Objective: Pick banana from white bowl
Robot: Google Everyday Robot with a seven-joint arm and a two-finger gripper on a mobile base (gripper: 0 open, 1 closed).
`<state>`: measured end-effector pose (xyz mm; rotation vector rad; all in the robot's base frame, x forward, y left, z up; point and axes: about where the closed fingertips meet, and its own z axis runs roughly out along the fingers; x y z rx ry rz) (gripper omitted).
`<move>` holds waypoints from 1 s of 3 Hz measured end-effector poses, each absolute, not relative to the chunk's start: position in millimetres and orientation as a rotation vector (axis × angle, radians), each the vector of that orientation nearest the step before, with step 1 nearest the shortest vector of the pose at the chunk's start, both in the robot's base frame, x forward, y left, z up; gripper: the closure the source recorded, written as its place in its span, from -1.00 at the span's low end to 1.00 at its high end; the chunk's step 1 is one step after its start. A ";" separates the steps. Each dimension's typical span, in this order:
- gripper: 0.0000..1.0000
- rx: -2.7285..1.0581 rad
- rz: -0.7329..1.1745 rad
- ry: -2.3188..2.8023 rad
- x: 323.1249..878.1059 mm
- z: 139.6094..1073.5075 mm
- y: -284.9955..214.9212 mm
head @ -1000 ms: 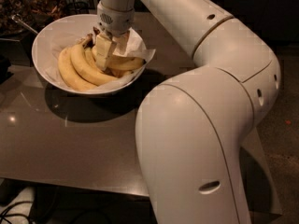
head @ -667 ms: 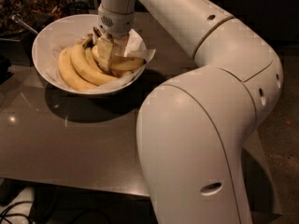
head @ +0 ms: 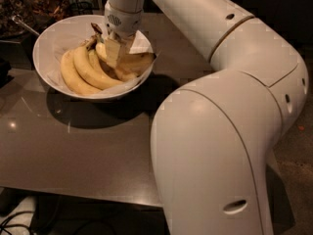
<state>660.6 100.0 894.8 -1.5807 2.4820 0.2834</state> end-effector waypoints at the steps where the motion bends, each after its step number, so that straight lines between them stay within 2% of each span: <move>1: 1.00 -1.592 0.311 2.403 649.7 913.5 90.6; 3: 1.00 -1.671 0.320 2.317 630.8 937.7 76.7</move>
Offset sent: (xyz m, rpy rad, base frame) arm -0.0426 -0.0370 0.0523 0.0818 -0.0576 0.1133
